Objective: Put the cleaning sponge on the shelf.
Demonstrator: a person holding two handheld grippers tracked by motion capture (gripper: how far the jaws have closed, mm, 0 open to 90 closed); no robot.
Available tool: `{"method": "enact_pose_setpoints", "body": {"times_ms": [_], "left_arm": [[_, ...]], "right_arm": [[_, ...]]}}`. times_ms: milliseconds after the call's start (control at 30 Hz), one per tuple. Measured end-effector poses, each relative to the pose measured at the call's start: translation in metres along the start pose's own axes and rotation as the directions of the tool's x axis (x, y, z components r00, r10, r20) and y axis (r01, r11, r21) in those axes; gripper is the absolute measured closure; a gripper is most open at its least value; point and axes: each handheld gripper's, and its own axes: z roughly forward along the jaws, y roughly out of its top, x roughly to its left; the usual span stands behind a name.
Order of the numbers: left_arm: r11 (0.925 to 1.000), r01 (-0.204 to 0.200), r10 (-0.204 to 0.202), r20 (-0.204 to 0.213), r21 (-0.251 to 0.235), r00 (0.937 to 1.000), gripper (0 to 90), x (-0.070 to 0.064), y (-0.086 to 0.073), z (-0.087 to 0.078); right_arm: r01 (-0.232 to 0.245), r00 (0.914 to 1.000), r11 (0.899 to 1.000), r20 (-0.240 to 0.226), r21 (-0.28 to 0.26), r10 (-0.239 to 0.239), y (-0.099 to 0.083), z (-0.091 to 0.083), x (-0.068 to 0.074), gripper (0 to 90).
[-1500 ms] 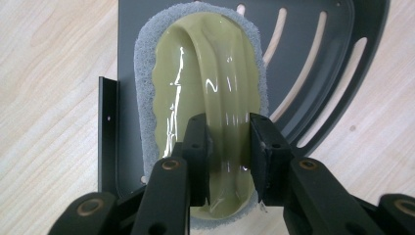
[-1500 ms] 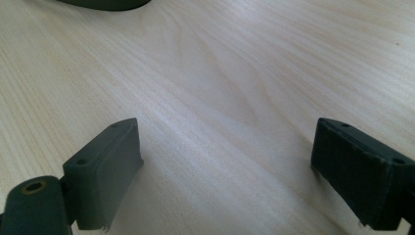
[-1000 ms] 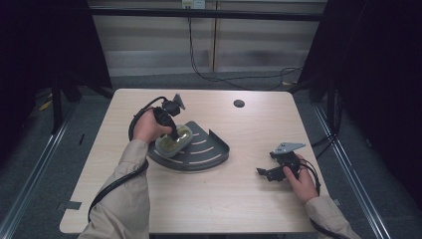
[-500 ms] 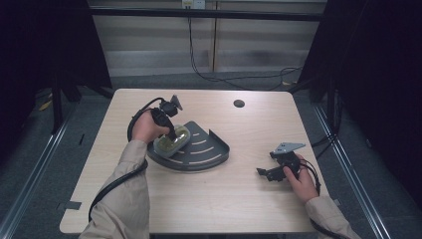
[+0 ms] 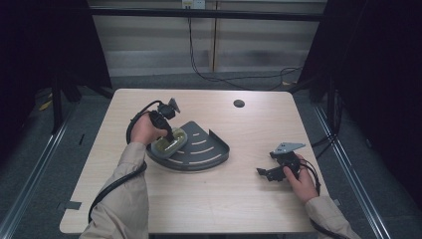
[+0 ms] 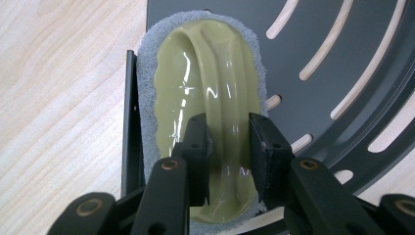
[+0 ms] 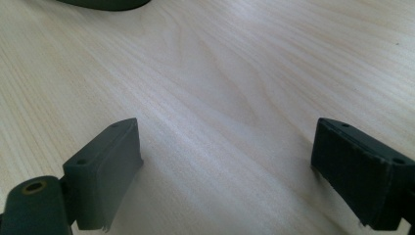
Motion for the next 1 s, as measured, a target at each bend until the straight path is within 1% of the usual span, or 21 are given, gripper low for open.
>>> {"method": "enact_pose_setpoints", "body": {"times_ms": [100, 133, 267, 300, 367, 500, 533, 567, 633, 733, 767, 800, 833, 1000], "left_arm": [[1.0000, 0.007, -0.007, 0.004, 0.001, 1.0000, 70.7, 0.001, -0.001, 0.001], [0.9999, 0.011, -0.011, 0.000, 0.000, 0.9999, 70.6, 0.002, -0.002, 0.002], [1.0000, 0.008, -0.008, 0.002, 0.001, 1.0000, 70.6, 0.003, -0.004, 0.002], [0.9999, 0.015, -0.015, -0.001, -0.007, 0.9999, 70.6, 0.003, -0.005, 0.002], [0.9998, 0.021, -0.021, 0.005, -0.008, 0.9998, 70.5, 0.003, -0.005, 0.002], [0.9996, 0.029, -0.029, 0.001, -0.005, 0.9996, 70.4, 0.004, -0.008, 0.002], [0.9995, 0.029, -0.029, 0.004, -0.006, 0.9996, 70.4, 0.004, -0.009, 0.002], [0.9995, 0.031, -0.031, -0.006, -0.006, 0.9995, 70.3, 0.005, -0.011, 0.002], [0.9994, 0.034, -0.034, -0.001, -0.006, 0.9994, 70.2, 0.005, -0.012, 0.002], [0.9996, 0.027, -0.027, -0.006, -0.002, 0.9996, 70.0, 0.006, -0.013, 0.001], [0.9995, 0.032, -0.032, -0.005, -0.002, 0.9995, 69.9, 0.007, -0.014, 0.001], [0.9993, 0.037, -0.037, -0.006, -0.003, 0.9993, 69.6, 0.007, -0.014, 0.001], [0.9995, 0.032, -0.032, -0.005, -0.005, 0.9995, 69.6, 0.007, -0.014, 0.001], [0.9984, 0.052, -0.052, -0.009, -0.021, 0.9986, 66.9, 0.007, -0.016, -0.001]], "right_arm": [[0.000, 1.0000, 1.000, 0.000, 0.000, 0.000, 0.000, 0.000, 0.000, 10.8], [0.000, 1.0000, 1.000, 0.000, 0.000, 0.000, 0.000, 0.000, 0.000, 10.8], [0.000, 1.0000, 1.000, 0.000, 0.000, 0.000, 0.000, 0.000, 0.000, 10.8], [-0.001, 1.0000, 1.000, 0.000, 0.000, 0.001, 0.000, 0.000, 0.000, 10.8], [0.000, 1.0000, 1.000, 0.000, 0.000, 0.000, 0.000, 0.000, 0.000, 10.8], [0.000, 1.0000, 1.000, 0.000, 0.000, 0.000, 0.000, 0.000, 0.000, 10.8], [0.000, 1.0000, 1.000, 0.000, 0.000, 0.000, 0.000, 0.000, 0.000, 10.8], [0.000, 1.0000, 1.000, 0.000, 0.000, 0.000, 0.000, 0.000, 0.000, 10.8], [0.000, 1.0000, 1.000, 0.000, 0.000, 0.000, 0.000, 0.000, 0.000, 10.8], [0.000, 1.0000, 1.000, 0.000, 0.000, 0.000, 0.000, 0.000, 0.000, 10.8], [0.001, 1.0000, 1.000, 0.000, 0.000, -0.001, 0.000, 0.000, 0.000, 10.8], [0.000, 1.0000, 1.000, 0.000, 0.000, 0.000, 0.000, 0.000, 0.000, 10.8], [0.001, 1.0000, 1.000, 0.000, 0.000, -0.001, 0.000, 0.000, 0.000, 10.8], [0.001, 1.0000, 1.000, 0.000, 0.000, -0.001, 0.000, 0.000, 0.000, 10.8]]}}
